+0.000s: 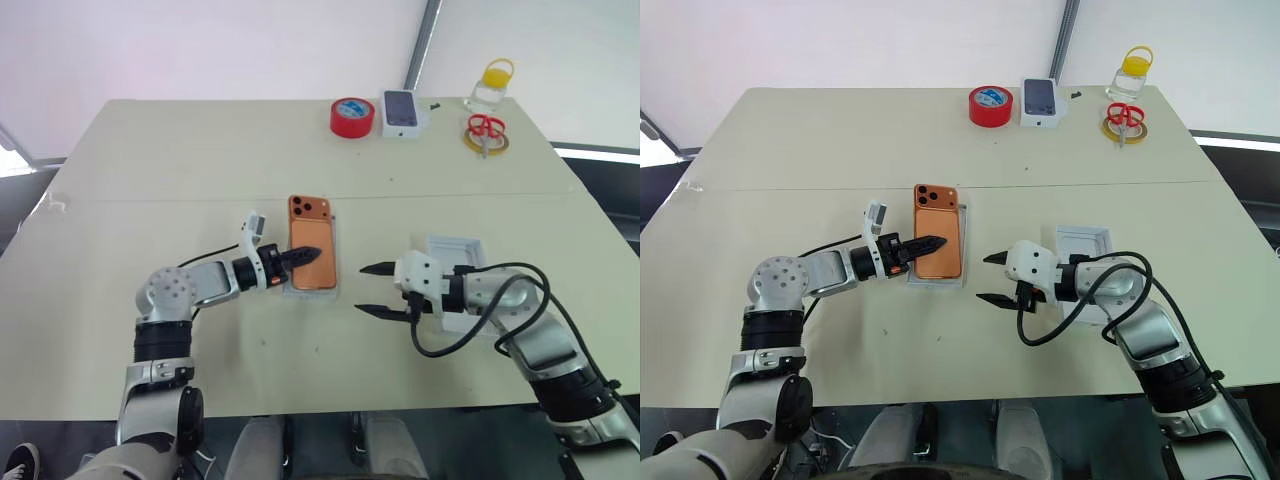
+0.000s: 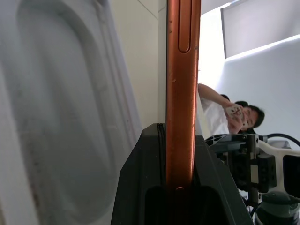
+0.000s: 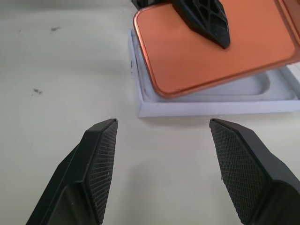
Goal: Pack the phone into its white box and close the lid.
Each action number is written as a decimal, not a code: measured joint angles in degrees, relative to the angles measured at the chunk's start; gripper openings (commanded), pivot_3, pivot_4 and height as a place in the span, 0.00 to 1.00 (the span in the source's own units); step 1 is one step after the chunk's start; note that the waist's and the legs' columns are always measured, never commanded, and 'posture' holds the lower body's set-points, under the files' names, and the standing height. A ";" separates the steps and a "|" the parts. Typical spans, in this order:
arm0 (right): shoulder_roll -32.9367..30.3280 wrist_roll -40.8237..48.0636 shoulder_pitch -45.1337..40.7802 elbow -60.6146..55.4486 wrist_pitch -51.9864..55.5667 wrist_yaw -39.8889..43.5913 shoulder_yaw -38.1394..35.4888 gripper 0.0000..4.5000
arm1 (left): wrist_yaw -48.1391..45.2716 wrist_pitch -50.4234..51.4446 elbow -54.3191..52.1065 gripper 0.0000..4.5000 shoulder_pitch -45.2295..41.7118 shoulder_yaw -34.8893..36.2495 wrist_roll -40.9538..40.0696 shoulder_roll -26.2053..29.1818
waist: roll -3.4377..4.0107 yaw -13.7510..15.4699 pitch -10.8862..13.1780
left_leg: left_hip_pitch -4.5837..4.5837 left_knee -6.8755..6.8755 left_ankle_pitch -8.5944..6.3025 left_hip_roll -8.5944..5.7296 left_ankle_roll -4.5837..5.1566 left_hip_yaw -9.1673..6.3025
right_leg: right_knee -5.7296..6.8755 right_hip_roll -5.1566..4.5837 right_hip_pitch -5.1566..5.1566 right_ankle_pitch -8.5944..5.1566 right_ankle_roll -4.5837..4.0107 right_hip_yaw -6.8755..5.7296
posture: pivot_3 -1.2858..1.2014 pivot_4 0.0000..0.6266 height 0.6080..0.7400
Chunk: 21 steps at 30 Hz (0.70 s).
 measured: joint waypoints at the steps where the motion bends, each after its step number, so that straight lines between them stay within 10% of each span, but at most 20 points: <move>1: 0.06 -0.32 0.00 0.00 -0.16 -0.23 0.16 0.72 | -0.35 -0.11 0.33 0.00 -0.09 -0.15 0.47 0.14 | 0.00 -0.02 0.00 | 0.00 0.00 0.00 0.00 0.00 0.00 | 0.00 0.00 0.00 0.00 0.00 0.00 | 0.52 0.24 1.00; 3: 0.11 -0.75 0.01 0.00 -0.40 -0.44 0.41 0.72 | -1.06 -0.12 0.97 0.00 -0.07 -0.39 1.19 0.40 | 0.00 0.01 0.00 | 0.00 0.00 0.00 0.00 0.00 0.00 | 0.00 0.00 0.00 0.00 0.00 0.00 | 0.52 0.24 1.00; 10: 0.18 -1.22 -0.05 0.94 -1.21 -0.72 0.43 0.74 | -2.92 -0.80 1.80 0.74 -0.47 -0.80 2.29 0.75 | -0.01 0.16 0.00 | 0.00 0.00 0.00 0.00 0.00 -0.02 | 0.00 -0.01 0.01 0.00 0.00 0.00 | 0.52 0.24 1.00; 21: 1.47 -1.39 -1.21 1.50 -1.74 -0.71 1.65 0.74 | -2.85 0.74 -5.69 0.74 -3.44 -3.86 4.89 3.58 | -0.01 0.06 0.01 | 0.01 0.01 0.00 0.00 -0.01 -0.02 | 0.02 -0.01 0.01 0.01 0.01 0.01 | 0.52 0.24 1.00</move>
